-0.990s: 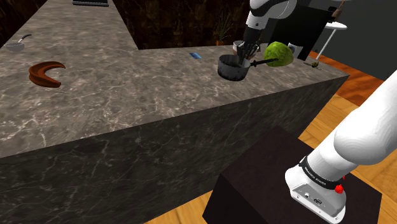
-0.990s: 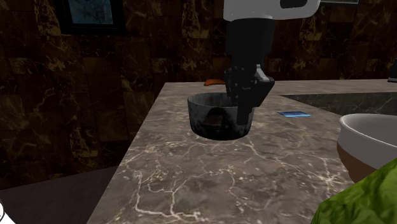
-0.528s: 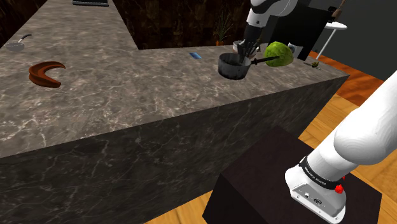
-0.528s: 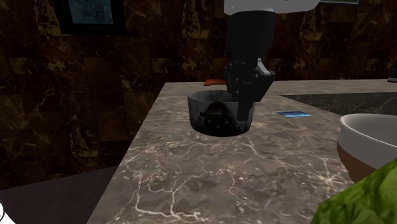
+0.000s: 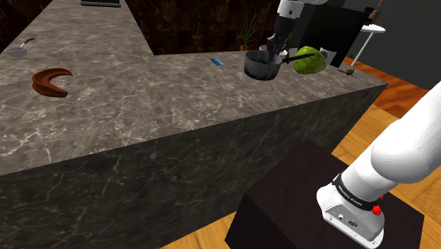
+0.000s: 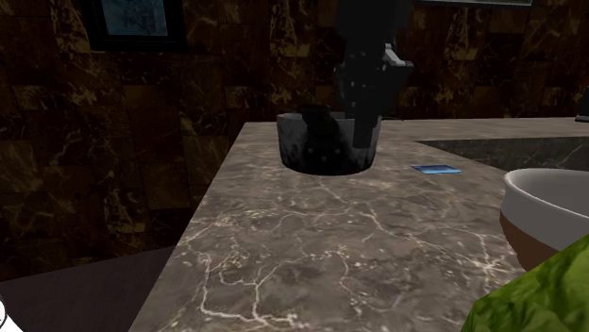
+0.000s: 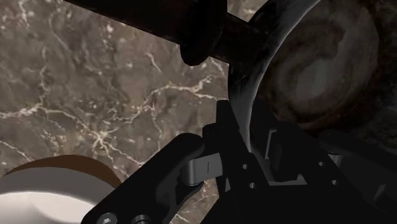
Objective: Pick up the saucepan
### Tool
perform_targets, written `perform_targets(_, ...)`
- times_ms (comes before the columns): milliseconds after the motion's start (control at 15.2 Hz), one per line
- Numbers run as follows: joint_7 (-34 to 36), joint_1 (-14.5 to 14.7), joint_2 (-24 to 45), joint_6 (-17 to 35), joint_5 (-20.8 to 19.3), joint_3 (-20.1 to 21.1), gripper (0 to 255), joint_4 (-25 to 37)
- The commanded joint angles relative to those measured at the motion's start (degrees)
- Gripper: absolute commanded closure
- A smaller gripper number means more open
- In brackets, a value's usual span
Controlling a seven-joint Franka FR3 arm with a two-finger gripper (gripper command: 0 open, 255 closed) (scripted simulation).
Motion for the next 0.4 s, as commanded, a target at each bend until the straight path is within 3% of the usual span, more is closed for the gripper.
perform_targets(0,0.05,-0.04,-0.11,-1.80,-0.06,-0.04,255,1.70)
perform_targets(330,0.20,-0.03,-0.24,-4.20,-0.12,-0.03,255,3.98)
